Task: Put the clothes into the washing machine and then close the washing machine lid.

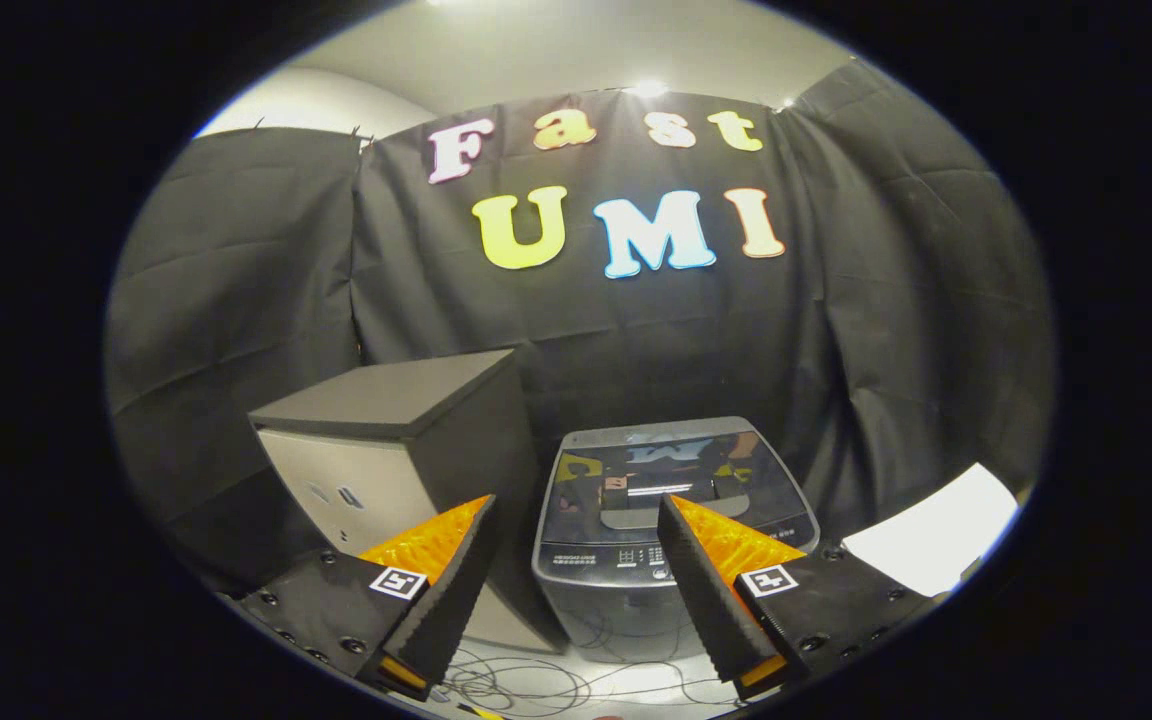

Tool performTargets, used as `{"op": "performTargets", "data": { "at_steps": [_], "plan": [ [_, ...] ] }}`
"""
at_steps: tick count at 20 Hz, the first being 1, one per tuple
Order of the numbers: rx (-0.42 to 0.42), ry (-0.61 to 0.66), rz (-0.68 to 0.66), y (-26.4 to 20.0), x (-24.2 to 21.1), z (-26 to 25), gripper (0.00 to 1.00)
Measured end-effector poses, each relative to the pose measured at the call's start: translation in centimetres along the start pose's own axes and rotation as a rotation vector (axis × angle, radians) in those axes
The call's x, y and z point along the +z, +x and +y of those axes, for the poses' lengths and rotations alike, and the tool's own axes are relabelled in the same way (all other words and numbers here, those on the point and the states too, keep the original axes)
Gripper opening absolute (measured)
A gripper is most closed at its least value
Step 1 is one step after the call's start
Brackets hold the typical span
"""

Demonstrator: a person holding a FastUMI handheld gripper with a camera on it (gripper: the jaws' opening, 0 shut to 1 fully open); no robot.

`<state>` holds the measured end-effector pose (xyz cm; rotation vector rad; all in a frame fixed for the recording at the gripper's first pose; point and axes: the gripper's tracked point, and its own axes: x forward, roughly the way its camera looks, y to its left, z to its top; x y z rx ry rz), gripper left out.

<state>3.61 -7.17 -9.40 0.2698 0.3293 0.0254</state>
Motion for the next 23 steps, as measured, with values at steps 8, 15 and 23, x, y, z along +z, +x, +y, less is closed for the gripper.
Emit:
{"op": "performTargets", "data": {
  "at_steps": [8,15,23],
  "plan": [
    [-0.035,-0.091,-0.128,-6.6,3.8,2.5,0.98],
    [-0.029,-0.115,-0.192,-7.7,6.7,3.9,0.98],
    [-0.016,-0.116,-0.191,-7.6,7.3,4.3,0.98]
  ]
}}
